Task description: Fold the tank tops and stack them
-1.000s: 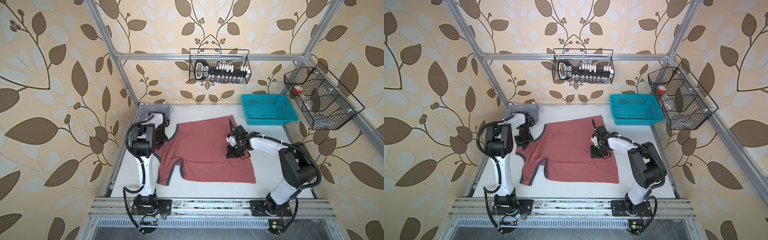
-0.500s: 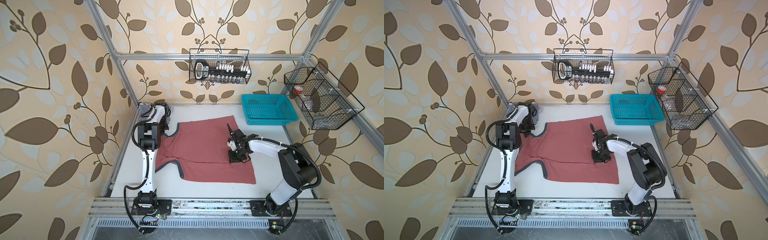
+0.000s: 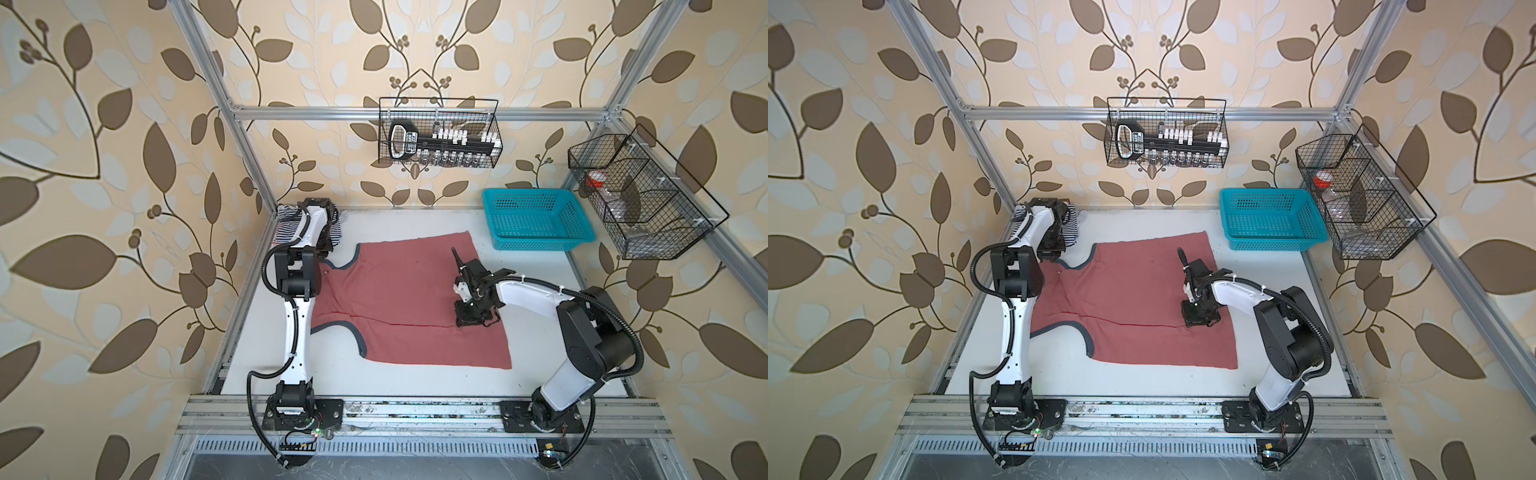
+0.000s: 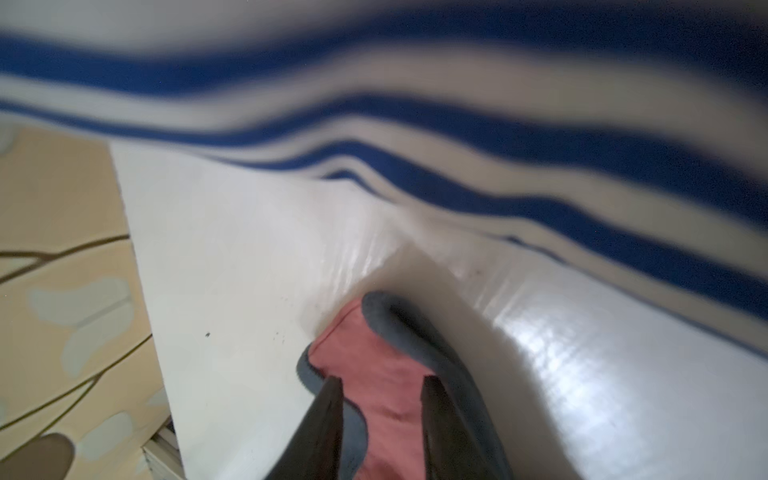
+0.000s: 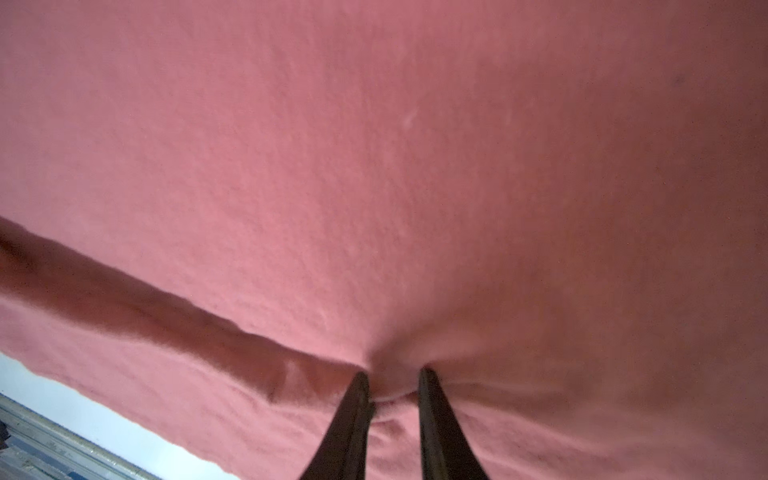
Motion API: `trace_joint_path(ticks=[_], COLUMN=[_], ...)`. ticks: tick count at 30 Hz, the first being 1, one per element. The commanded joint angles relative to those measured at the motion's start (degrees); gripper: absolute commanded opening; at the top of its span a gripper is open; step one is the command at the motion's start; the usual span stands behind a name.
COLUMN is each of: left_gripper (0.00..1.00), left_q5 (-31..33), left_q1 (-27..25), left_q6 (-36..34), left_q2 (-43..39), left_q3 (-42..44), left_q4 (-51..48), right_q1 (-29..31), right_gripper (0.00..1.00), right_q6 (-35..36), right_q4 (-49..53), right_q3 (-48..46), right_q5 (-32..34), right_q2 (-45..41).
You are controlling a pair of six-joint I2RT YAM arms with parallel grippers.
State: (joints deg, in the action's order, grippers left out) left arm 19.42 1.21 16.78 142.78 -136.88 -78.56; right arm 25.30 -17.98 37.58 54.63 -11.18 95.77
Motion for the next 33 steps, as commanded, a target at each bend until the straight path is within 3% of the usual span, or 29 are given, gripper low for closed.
trace_joint_path(ticks=[1,4,7,12,17,23,29,33], left_gripper=[0.43,0.44,0.46,0.46,0.46,0.49,0.55,0.57], left_q5=[-0.3,-1.3,-5.4,-15.3,-17.0,-21.5,-22.7,-20.7], left_q1=[-0.1,-1.9,-6.5,-19.4,-31.2,-36.3,-42.1,-42.9], left_q6=[2.1,3.7,4.4,9.3,16.6,22.3,24.8,25.7], left_q2=[-17.2,-27.0,-38.9,-54.8,-63.0,-67.0,-66.0,-64.9], left_q3=[-0.4,4.6,18.0,46.9,65.6,78.9,83.6,87.2], left_q4=[-0.7,-0.9,1.9,8.2,9.9,16.5,20.9,22.1], right_q1=[0.1,-0.5,-1.8,-3.0,-2.7,-0.7,-0.6,0.5], right_gripper=[0.25,0.29,0.33,0.36,0.39,0.41,0.4,0.4], right_q6=[-0.2,-0.5,-0.5,-2.6,-7.8,-14.5,-20.3,-25.2], right_q4=[1.3,1.9,5.6,11.7,15.1,16.8,15.5,16.7], right_q3=[-0.8,-0.8,-1.3,-3.8,-8.6,-12.5,-18.7,-20.5], right_q5=[-2.0,-1.6,2.3,9.4,13.7,16.9,17.5,20.3], right_q2=[-3.9,-8.5,-13.1,-19.6,-27.0,-31.7,-35.0,-37.8])
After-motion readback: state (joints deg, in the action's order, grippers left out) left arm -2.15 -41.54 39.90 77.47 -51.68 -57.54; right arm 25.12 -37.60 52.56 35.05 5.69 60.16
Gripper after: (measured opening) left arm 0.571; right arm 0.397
